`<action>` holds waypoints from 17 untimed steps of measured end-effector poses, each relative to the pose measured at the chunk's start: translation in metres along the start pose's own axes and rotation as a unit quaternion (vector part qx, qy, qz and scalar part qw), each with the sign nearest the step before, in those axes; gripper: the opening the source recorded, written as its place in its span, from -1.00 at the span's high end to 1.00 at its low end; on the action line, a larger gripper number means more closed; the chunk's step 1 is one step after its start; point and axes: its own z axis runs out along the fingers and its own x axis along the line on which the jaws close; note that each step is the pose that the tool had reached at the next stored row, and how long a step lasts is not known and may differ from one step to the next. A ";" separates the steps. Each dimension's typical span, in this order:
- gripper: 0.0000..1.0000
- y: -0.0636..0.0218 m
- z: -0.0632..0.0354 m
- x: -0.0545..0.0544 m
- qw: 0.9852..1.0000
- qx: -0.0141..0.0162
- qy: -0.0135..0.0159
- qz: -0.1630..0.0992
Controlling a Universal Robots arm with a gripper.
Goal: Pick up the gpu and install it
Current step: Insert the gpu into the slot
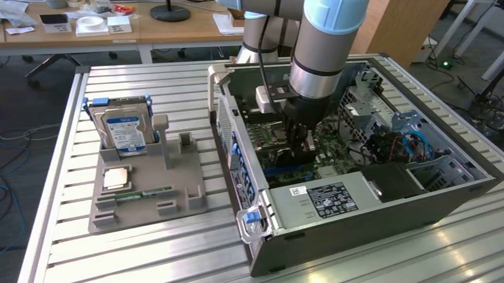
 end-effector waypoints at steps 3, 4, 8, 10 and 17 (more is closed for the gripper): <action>0.47 0.0000 0.0001 0.000 1.000 0.000 0.000 0.001; 0.47 0.0000 0.0000 0.000 1.000 0.000 0.000 0.001; 0.47 0.0000 -0.0004 0.000 1.000 0.000 -0.001 0.003; 0.47 0.0000 -0.0006 0.000 1.000 0.000 0.000 0.003; 0.47 -0.0001 -0.0006 0.001 1.000 0.000 0.000 0.007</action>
